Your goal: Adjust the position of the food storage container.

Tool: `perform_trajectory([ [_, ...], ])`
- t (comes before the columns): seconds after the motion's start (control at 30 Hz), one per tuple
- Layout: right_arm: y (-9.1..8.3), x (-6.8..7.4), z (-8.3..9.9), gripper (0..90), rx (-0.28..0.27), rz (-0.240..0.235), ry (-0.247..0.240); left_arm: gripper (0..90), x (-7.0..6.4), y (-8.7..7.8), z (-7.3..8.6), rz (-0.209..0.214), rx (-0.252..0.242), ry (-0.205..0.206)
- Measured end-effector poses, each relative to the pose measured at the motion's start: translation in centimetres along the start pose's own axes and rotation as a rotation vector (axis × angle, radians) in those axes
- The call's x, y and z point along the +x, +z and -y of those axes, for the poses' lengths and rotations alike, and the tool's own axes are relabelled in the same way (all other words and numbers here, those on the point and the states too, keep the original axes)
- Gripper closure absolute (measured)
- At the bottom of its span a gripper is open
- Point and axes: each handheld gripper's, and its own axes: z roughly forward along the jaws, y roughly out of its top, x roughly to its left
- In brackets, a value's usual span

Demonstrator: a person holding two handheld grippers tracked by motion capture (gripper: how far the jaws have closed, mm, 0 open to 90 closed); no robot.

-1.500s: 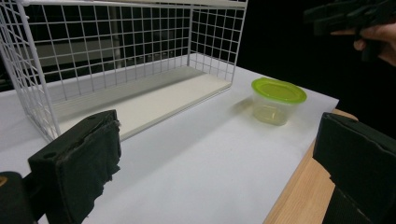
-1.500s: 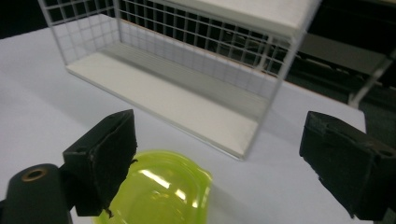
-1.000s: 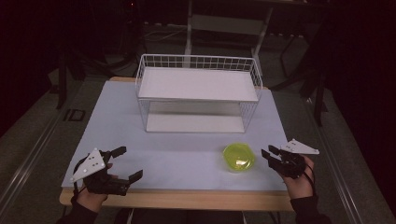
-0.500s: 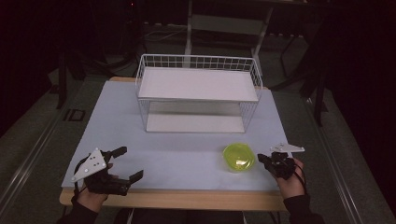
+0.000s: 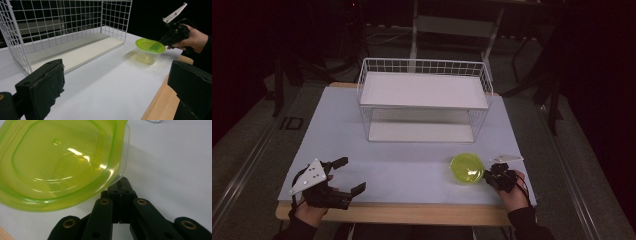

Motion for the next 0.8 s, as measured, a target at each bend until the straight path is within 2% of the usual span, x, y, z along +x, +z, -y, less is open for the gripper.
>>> perform_trajectory([
  [0.27,0.8,1.3,-0.6,90.0,0.016,-0.037,-0.014,1.9,-0.1,0.0,0.0,0.000,0.001,0.004],
  [0.4,1.6,2.4,-1.2,90.0,0.030,-0.075,-0.026,1.9,-0.1,0.0,0.0,0.001,0.001,0.004],
  [0.5,1.7,2.6,-1.4,90.0,0.029,-0.084,-0.023,1.9,-0.1,0.0,0.0,0.002,0.001,0.006],
  [0.53,2.1,3.3,-1.8,90.0,0.034,-0.091,-0.039,1.9,-0.1,0.0,0.0,0.002,0.003,0.008],
  [0.63,2.7,4.3,-2.4,90.0,0.039,-0.105,-0.057,1.9,-0.1,0.0,0.0,0.002,0.004,0.011],
  [0.8,3.6,5.8,-3.1,90.0,0.046,-0.141,-0.061,1.9,-0.1,0.0,0.0,0.003,0.005,0.011],
])
